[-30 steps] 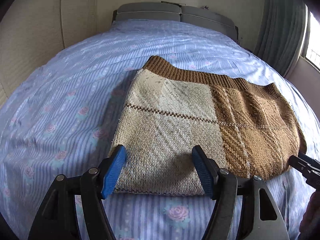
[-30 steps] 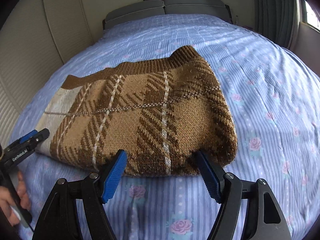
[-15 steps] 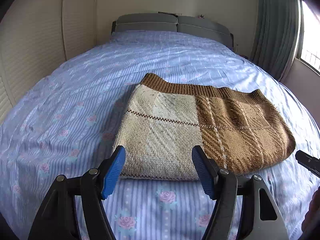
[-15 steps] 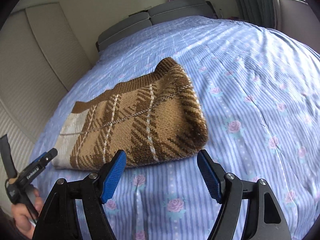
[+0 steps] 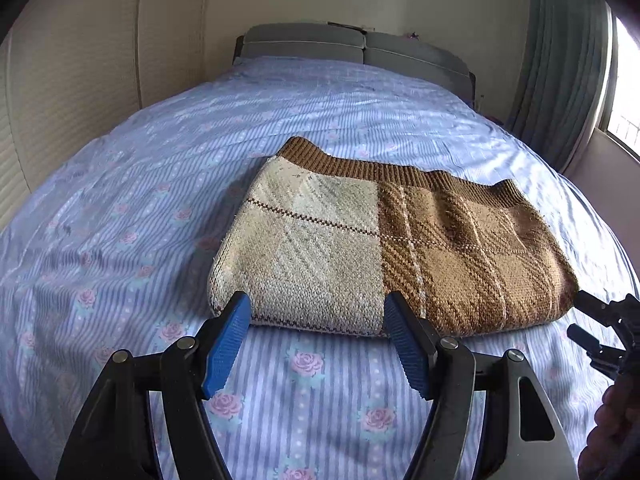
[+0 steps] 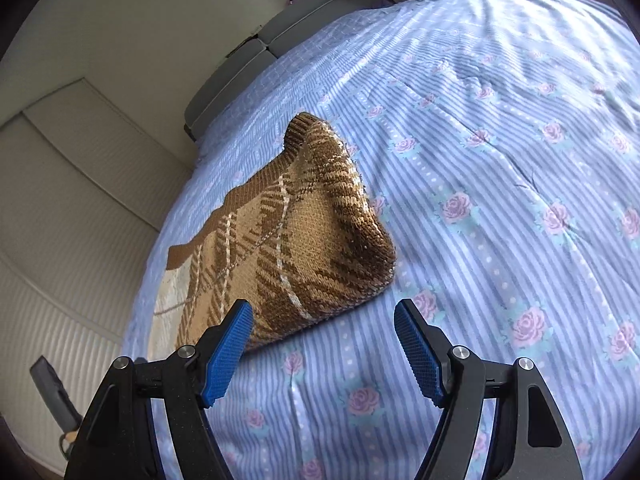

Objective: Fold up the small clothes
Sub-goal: 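Grasp the brown plaid side of the folded sweater with the right gripper, then fold the brown side over the cream side with the right gripper and release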

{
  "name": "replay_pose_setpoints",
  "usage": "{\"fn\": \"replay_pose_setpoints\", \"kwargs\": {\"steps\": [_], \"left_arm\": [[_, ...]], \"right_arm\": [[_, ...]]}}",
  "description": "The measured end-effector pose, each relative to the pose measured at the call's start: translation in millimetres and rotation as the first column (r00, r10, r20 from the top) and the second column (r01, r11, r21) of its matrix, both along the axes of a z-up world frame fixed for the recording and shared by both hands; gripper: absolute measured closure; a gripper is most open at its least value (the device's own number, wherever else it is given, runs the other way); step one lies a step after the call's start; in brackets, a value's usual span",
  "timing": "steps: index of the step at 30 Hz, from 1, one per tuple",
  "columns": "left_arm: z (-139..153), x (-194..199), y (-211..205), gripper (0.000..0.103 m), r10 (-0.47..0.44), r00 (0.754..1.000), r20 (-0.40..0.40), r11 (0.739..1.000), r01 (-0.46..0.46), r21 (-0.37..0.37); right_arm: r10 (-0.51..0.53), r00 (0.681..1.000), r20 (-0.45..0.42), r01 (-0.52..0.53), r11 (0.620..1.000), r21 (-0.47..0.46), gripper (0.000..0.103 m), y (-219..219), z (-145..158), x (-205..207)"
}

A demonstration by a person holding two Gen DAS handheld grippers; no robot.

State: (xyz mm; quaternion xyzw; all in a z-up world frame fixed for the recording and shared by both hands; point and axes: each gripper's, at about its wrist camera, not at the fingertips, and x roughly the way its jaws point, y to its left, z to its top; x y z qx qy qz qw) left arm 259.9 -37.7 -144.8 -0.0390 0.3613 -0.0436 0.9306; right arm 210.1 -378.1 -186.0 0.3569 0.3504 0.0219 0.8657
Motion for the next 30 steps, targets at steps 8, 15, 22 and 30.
{"fn": "replay_pose_setpoints", "kwargs": {"steps": [8, 15, 22, 30], "left_arm": [[5, 11, -4, 0.034, 0.007, 1.000, 0.019, 1.000, -0.006, -0.015], [4, 24, 3, 0.034, 0.028, 1.000, 0.005, 0.998, -0.028, -0.057], [1, 29, 13, 0.034, 0.052, 0.999, -0.009, 0.995, -0.052, -0.086], [6, 30, 27, 0.034, 0.065, 0.998, -0.012, 0.994, -0.066, -0.088]], "right_arm": [[-0.053, 0.998, -0.034, 0.059, 0.979, 0.196, 0.029, -4, -33, 27], [-0.106, 0.994, -0.021, 0.108, 0.968, 0.226, 0.030, -7, -40, 57], [-0.170, 0.985, 0.006, 0.164, 0.960, 0.226, 0.029, -8, -41, 80], [-0.207, 0.978, -0.016, 0.207, 0.962, 0.177, 0.056, -7, -26, 81]]}}
